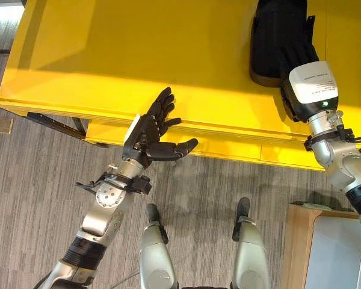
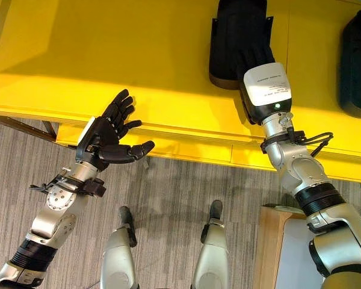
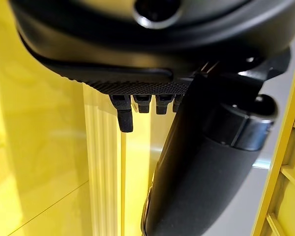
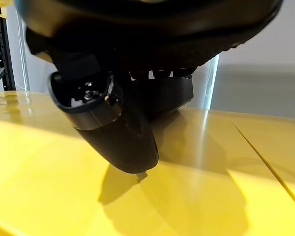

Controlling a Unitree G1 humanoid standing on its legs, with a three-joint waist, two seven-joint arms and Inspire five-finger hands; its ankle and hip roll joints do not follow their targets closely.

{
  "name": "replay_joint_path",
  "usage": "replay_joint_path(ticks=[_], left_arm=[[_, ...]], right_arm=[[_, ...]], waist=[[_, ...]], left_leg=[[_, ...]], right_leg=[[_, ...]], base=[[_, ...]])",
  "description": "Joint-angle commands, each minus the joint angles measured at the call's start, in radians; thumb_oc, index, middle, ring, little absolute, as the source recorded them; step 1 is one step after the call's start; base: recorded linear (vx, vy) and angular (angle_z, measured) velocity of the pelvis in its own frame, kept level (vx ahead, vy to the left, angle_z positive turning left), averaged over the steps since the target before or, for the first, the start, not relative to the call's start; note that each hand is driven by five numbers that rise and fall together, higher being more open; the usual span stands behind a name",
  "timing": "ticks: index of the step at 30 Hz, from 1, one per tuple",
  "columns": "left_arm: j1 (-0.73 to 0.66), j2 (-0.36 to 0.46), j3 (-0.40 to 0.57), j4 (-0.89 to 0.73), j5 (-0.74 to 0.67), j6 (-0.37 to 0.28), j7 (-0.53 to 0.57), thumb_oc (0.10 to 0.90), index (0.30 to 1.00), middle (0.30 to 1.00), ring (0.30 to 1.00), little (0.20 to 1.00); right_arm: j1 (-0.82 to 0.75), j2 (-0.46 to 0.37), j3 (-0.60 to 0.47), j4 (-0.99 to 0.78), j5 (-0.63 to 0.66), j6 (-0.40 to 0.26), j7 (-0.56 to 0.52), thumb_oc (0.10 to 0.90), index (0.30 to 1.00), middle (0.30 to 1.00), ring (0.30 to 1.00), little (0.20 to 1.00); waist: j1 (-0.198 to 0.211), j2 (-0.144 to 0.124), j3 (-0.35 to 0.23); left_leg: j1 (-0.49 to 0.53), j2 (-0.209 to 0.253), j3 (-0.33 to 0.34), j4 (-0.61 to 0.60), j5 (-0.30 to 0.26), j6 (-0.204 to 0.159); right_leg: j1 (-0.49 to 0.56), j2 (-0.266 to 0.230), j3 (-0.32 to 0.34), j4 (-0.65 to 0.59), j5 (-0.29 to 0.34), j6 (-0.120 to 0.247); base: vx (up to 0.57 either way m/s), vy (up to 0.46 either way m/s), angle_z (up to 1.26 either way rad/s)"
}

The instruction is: Move parts from the plastic box to the shelf.

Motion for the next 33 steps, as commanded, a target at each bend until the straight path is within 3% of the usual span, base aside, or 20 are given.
replay_joint_path(ticks=[1,33], left_arm=[[0.012,-0.007,-0.005,-0.061,-0.003,-0.068,-0.003,0.9,1.0,1.0,1.0,1.0],[0.007,-0.012,0.005,-0.066,-0.002,-0.06,-0.001,0.9,1.0,1.0,1.0,1.0]], right_arm=[[-0.004,-0.006,-0.063,-0.044,0.006,0.01,-0.028,0.9,1.0,1.0,1.0,1.0],[0.044,0.027,-0.079,-0.094,-0.013,0.017,0.004,0.9,1.0,1.0,1.0,1.0]], waist=[[-0.034,0.003,-0.024],[-0.05,0.004,-0.019]], left_leg=[[0.025,-0.067,-0.031,0.001,-0.055,0.086],[0.022,-0.067,-0.026,0.003,-0.058,0.089]], right_leg=[[-0.02,0.093,0.038,0.164,-0.201,-0.066],[-0.027,0.096,0.048,0.166,-0.201,-0.068]], base=[[0.0,0.0,0.0],[0.0,0.001,-0.01]])
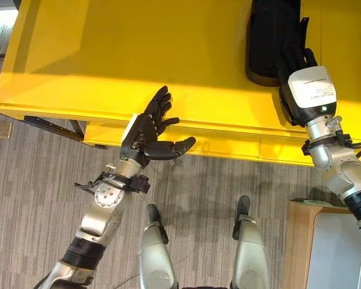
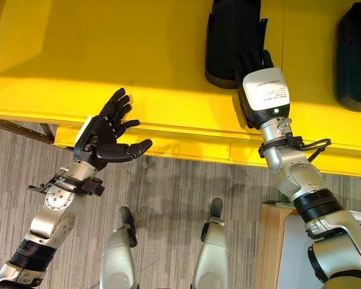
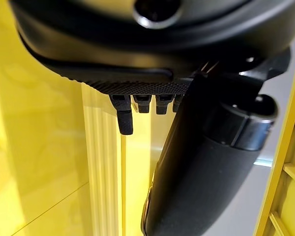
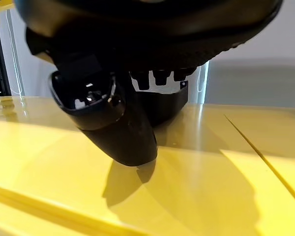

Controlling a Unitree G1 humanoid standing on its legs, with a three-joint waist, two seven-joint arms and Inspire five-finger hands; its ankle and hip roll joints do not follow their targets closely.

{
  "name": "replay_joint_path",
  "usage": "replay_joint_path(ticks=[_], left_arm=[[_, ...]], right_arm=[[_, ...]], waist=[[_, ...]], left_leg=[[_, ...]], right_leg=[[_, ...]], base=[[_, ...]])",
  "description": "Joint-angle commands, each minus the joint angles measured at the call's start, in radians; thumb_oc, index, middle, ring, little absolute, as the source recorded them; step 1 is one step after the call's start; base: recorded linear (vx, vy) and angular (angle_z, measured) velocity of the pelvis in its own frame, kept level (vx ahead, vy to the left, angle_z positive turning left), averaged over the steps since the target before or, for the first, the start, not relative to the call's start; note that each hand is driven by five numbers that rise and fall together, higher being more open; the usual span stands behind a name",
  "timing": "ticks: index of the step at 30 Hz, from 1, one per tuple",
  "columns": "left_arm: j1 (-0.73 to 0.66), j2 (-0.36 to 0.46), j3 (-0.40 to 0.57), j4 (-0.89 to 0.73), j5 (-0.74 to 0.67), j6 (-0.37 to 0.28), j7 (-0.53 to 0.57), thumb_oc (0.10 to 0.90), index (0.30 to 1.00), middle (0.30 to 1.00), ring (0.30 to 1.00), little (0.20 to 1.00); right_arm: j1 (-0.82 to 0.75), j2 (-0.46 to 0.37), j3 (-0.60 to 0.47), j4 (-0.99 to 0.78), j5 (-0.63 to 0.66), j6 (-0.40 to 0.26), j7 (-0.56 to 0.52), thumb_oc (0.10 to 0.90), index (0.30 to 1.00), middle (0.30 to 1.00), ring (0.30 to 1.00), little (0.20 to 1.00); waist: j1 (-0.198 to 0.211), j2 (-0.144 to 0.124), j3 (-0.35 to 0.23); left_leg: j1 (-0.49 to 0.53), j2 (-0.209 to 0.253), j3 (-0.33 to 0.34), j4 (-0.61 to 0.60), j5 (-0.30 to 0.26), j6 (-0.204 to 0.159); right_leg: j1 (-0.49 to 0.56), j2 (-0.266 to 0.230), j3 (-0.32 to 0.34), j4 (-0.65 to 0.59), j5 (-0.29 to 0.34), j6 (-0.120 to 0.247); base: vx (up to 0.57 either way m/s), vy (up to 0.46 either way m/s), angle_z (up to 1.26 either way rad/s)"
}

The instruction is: Move parts from the plastic box to the shelf.

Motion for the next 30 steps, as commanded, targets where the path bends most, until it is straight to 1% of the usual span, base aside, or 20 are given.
replay_joint_path(ticks=[1,22,26,28,29,30], left_arm=[[0.006,-0.011,-0.007,-0.066,-0.003,-0.061,-0.017,0.9,1.0,1.0,1.0,1.0],[0.014,-0.009,0.003,-0.07,0.0,-0.067,-0.024,0.9,1.0,1.0,1.0,1.0],[0.012,-0.011,0.0,-0.07,0.002,-0.066,-0.015,0.9,1.0,1.0,1.0,1.0],[0.01,-0.014,-0.001,-0.068,0.001,-0.066,-0.008,0.9,1.0,1.0,1.0,1.0],[0.01,-0.019,-0.002,-0.068,0.004,-0.067,-0.004,0.9,1.0,1.0,1.0,1.0],[0.011,-0.022,-0.002,-0.068,0.004,-0.069,-0.001,0.9,1.0,1.0,1.0,1.0]], right_arm=[[-0.005,0.01,-0.042,-0.045,-0.013,0.01,-0.007,0.9,1.0,1.0,1.0,1.0],[0.043,0.012,-0.056,-0.069,-0.014,0.019,-0.005,0.9,1.0,1.0,1.0,1.0],[0.05,0.026,-0.077,-0.075,0.015,-0.022,-0.112,0.9,1.0,1.0,1.0,1.0],[0.053,0.046,-0.103,-0.088,0.057,-0.009,-0.152,0.9,1.0,1.0,1.0,1.0],[0.057,0.061,-0.123,-0.089,0.043,-0.013,-0.176,0.9,1.0,1.0,1.0,1.0],[0.062,0.076,-0.14,-0.094,0.063,0.001,-0.203,0.9,1.0,1.0,1.0,1.0]], waist=[[-0.039,0.004,-0.019],[-0.044,-0.001,-0.019],[-0.046,0.0,-0.021],[-0.049,0.003,-0.022],[-0.052,0.005,-0.02],[-0.055,0.01,-0.021]], left_leg=[[0.022,-0.066,-0.042,0.0,-0.057,0.088],[0.023,-0.062,-0.039,-0.003,-0.053,0.087],[0.025,-0.062,-0.038,-0.004,-0.053,0.089],[0.026,-0.062,-0.037,-0.003,-0.055,0.089],[0.025,-0.063,-0.038,0.001,-0.057,0.09],[0.026,-0.064,-0.037,0.0,-0.059,0.09]], right_leg=[[-0.005,0.097,0.025,0.154,-0.202,-0.068],[-0.001,0.099,0.024,0.151,-0.201,-0.069],[-0.001,0.101,0.026,0.151,-0.201,-0.07],[0.0,0.102,0.027,0.15,-0.201,-0.07],[-0.001,0.103,0.029,0.152,-0.201,-0.072],[-0.001,0.104,0.032,0.151,-0.202,-0.073]], base=[[0.0,0.0,0.0],[0.0,0.0,0.0],[0.0,0.0,0.0],[0.0,0.0,0.0],[0.01,0.045,-0.02],[0.03,0.084,-0.04]])
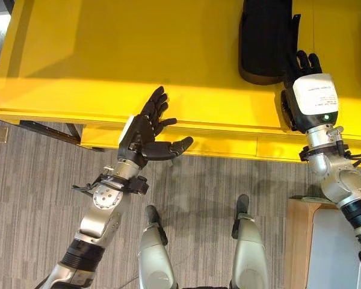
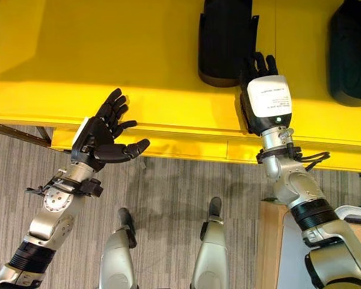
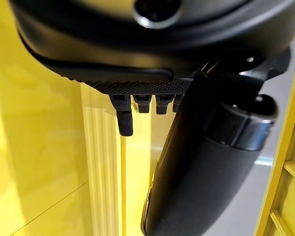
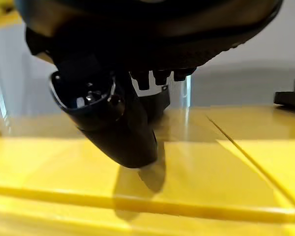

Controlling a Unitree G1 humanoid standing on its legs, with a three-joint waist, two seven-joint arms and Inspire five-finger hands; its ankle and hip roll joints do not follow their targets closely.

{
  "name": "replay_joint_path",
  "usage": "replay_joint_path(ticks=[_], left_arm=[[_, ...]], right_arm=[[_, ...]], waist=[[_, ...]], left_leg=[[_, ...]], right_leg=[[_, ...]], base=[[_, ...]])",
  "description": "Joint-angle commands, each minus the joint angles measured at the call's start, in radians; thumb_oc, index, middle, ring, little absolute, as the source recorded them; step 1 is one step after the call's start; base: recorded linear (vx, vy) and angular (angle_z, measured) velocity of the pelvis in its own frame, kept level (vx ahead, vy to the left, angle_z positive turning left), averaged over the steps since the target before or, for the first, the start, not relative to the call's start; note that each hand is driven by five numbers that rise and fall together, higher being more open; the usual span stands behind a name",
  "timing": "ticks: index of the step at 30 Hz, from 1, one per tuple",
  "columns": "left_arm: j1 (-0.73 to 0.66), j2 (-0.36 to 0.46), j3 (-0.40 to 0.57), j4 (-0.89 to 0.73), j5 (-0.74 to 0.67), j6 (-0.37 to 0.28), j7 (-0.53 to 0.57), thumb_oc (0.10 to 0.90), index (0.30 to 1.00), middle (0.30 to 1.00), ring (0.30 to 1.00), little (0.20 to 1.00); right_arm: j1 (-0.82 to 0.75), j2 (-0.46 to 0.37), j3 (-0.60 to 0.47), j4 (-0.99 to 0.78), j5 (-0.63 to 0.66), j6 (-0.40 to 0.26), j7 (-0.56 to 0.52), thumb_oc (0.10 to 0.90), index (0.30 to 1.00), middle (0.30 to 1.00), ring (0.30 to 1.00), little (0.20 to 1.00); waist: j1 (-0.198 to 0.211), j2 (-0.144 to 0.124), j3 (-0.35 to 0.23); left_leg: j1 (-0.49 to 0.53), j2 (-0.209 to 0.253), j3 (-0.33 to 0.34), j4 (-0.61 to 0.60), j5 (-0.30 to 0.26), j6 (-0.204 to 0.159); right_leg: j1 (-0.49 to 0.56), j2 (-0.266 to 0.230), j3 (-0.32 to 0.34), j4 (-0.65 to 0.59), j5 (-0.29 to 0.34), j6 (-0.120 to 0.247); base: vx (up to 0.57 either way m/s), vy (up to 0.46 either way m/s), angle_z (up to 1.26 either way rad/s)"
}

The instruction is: Move parts from the plastic box to the shelf.

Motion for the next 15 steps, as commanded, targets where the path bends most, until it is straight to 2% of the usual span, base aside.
replay_joint_path(ticks=[1,7,15], left_arm=[[-0.003,-0.027,-0.01,-0.072,0.0,-0.056,0.005,0.9,1.0,1.0,1.0,1.0],[0.015,-0.036,-0.002,-0.093,-0.008,-0.058,0.021,0.9,1.0,1.0,1.0,1.0],[0.031,-0.043,0.0,-0.105,-0.014,-0.057,0.029,0.9,1.0,1.0,1.0,1.0]], right_arm=[[-0.023,0.02,-0.084,-0.077,0.049,0.008,-0.137,0.9,1.0,1.0,1.0,1.0],[0.038,0.072,-0.179,-0.167,0.033,-0.028,-0.187,0.9,1.0,1.0,1.0,1.0],[0.074,0.089,-0.212,-0.236,0.013,-0.058,-0.217,0.9,1.0,1.0,1.0,1.0]], waist=[[-0.036,0.014,-0.021],[-0.056,0.024,-0.019],[-0.07,0.034,-0.019]], left_leg=[[0.032,-0.066,-0.036,-0.009,-0.058,0.09],[0.041,-0.073,-0.025,-0.011,-0.065,0.093],[0.052,-0.078,-0.015,-0.014,-0.069,0.093]], right_leg=[[0.004,0.105,0.033,0.146,-0.202,-0.073],[0.0,0.103,0.048,0.148,-0.203,-0.074],[-0.001,0.101,0.059,0.148,-0.203,-0.075]], base=[[0.03,0.102,-0.06],[0.02,0.052,-0.06],[0.01,0.031,-0.04]])
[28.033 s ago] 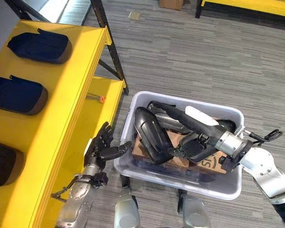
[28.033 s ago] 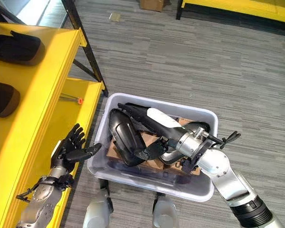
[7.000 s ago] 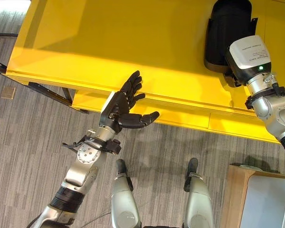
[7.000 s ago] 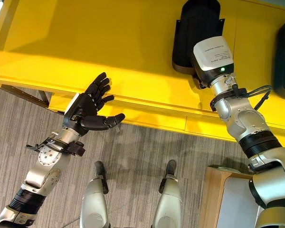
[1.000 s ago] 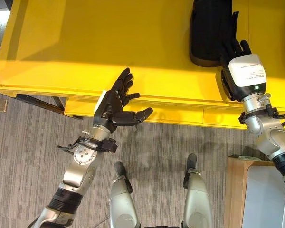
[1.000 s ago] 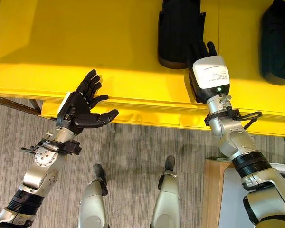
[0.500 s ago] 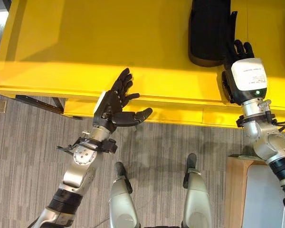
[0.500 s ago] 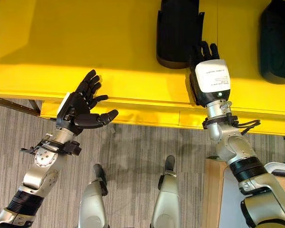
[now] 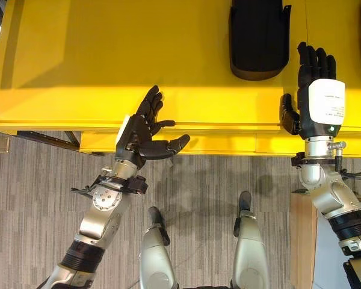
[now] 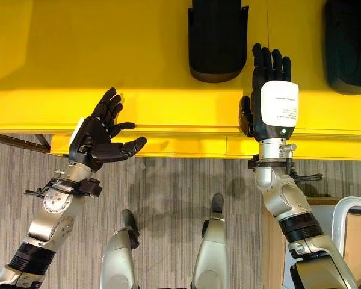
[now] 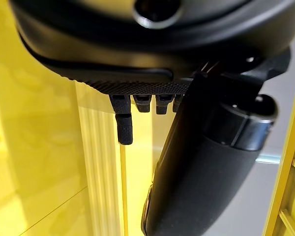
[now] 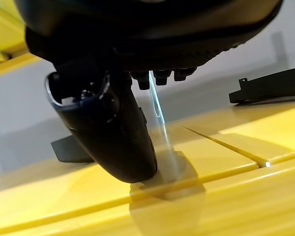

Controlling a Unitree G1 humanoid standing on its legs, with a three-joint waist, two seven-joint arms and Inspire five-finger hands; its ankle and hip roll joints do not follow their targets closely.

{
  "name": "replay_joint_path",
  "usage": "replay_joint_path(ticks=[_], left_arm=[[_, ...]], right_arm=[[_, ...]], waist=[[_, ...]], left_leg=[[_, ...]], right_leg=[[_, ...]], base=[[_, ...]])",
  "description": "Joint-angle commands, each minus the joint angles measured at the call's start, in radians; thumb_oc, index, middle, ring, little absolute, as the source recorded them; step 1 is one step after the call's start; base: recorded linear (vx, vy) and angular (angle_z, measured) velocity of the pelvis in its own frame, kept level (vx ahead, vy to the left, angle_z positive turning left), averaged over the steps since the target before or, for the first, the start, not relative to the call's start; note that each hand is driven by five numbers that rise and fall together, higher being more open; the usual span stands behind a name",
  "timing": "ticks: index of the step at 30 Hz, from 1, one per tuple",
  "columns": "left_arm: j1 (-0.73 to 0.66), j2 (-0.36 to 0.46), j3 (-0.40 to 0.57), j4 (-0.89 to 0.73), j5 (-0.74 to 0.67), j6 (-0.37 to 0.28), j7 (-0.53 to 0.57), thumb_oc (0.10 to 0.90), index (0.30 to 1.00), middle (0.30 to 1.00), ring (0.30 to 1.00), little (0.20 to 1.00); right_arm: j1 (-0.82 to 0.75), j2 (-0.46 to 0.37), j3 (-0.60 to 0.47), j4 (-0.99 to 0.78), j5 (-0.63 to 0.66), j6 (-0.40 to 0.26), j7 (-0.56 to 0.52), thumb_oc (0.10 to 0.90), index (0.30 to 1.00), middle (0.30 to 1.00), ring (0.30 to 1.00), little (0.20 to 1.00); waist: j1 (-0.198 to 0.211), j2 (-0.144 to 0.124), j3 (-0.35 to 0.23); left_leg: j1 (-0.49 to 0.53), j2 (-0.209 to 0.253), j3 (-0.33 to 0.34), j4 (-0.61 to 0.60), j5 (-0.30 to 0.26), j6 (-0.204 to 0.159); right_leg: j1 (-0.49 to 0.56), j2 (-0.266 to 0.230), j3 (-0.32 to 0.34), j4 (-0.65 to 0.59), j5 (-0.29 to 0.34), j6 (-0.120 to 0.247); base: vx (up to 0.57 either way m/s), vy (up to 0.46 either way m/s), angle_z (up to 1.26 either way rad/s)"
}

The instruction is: Move parts from the plastic box to the shelf.

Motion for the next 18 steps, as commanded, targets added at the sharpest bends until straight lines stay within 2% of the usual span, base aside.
replay_joint_path(ticks=[1,7,12,15,18], left_arm=[[0.02,-0.039,-0.009,-0.097,-0.013,-0.051,-0.012,0.9,1.0,1.0,1.0,1.0],[0.044,-0.046,-0.004,-0.106,-0.019,-0.069,-0.003,0.9,1.0,1.0,1.0,1.0],[0.088,-0.059,0.005,-0.116,-0.021,-0.095,0.009,0.9,1.0,1.0,1.0,1.0],[0.149,-0.08,0.039,-0.124,-0.038,-0.101,0.035,0.9,1.0,1.0,1.0,1.0],[0.189,-0.087,0.065,-0.128,-0.052,-0.094,0.041,0.9,1.0,1.0,1.0,1.0]], right_arm=[[-0.044,-0.008,-0.078,-0.121,-0.03,-0.046,-0.1,0.9,1.0,1.0,1.0,1.0],[-0.001,0.012,-0.107,-0.154,0.013,-0.061,-0.157,0.9,1.0,1.0,1.0,1.0],[0.097,0.048,-0.168,-0.229,0.071,-0.131,-0.214,0.9,1.0,1.0,1.0,1.0],[0.269,0.099,-0.236,-0.361,0.15,-0.211,-0.232,0.9,1.0,1.0,1.0,1.0],[0.36,0.13,-0.281,-0.434,0.202,-0.246,-0.229,0.9,1.0,1.0,1.0,1.0]], waist=[[-0.047,0.01,-0.025],[-0.061,0.019,-0.03],[-0.083,0.03,-0.043],[-0.123,0.031,-0.073],[-0.148,0.029,-0.104]], left_leg=[[0.05,-0.067,-0.045,-0.026,-0.049,0.088],[0.07,-0.067,-0.032,-0.041,-0.047,0.088],[0.107,-0.067,-0.01,-0.07,-0.045,0.088],[0.183,-0.064,0.025,-0.113,-0.046,0.089],[0.229,-0.057,0.053,-0.149,-0.037,0.091]], right_leg=[[0.019,0.104,0.019,0.155,-0.209,-0.081],[0.023,0.103,0.027,0.149,-0.208,-0.082],[0.038,0.1,0.037,0.135,-0.204,-0.083],[0.083,0.09,0.048,0.103,-0.202,-0.076],[0.113,0.086,0.055,0.068,-0.185,-0.072]], base=[[0.0,0.028,-0.05],[0.01,0.052,-0.04],[0.03,0.123,-0.1],[0.1,0.186,-0.14],[0.12,0.158,-0.15]])
